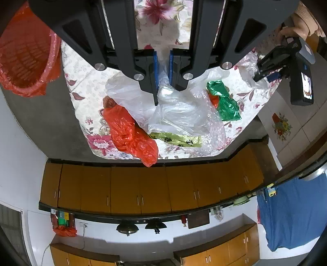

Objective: Collect trash
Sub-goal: 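Close the right gripper on the clear plastic bag while the left gripper pinches its strip, then carry the clear plastic bag with both grippers over the red basket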

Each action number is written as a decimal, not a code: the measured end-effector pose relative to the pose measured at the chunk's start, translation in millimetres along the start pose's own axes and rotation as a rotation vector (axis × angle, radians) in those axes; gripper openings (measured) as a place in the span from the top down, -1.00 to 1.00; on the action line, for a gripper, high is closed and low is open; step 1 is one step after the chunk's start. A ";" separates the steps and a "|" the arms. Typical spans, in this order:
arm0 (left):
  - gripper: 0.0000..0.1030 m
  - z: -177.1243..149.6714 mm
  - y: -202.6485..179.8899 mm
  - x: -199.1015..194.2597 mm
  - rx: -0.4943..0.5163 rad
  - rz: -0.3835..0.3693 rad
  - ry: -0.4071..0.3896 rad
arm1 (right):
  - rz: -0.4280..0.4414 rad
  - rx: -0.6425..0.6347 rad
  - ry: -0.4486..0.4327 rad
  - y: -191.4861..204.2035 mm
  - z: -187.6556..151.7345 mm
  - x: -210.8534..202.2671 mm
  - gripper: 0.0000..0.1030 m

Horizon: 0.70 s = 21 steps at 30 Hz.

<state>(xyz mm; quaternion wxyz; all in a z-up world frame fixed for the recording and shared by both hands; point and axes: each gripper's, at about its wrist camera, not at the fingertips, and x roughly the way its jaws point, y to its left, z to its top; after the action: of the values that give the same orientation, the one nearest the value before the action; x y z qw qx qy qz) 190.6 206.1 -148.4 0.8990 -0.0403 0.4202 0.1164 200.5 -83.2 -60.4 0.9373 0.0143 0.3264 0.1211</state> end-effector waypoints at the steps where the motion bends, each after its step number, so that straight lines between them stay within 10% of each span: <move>1: 0.57 -0.1 -0.8 -0.4 0.007 0.001 -0.005 | -0.003 0.000 0.001 -0.8 -1.1 -1.3 0.84; 21: 0.83 42.3 -34.0 -97.6 0.044 -0.096 -0.250 | -0.086 0.069 -0.071 -44.1 -8.1 -60.4 0.84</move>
<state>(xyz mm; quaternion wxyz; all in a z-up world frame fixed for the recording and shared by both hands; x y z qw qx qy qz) 170.0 163.1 -47.3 0.9496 -0.0258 0.3050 0.0681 159.3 -140.7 -34.6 0.9516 0.0368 0.2973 0.0690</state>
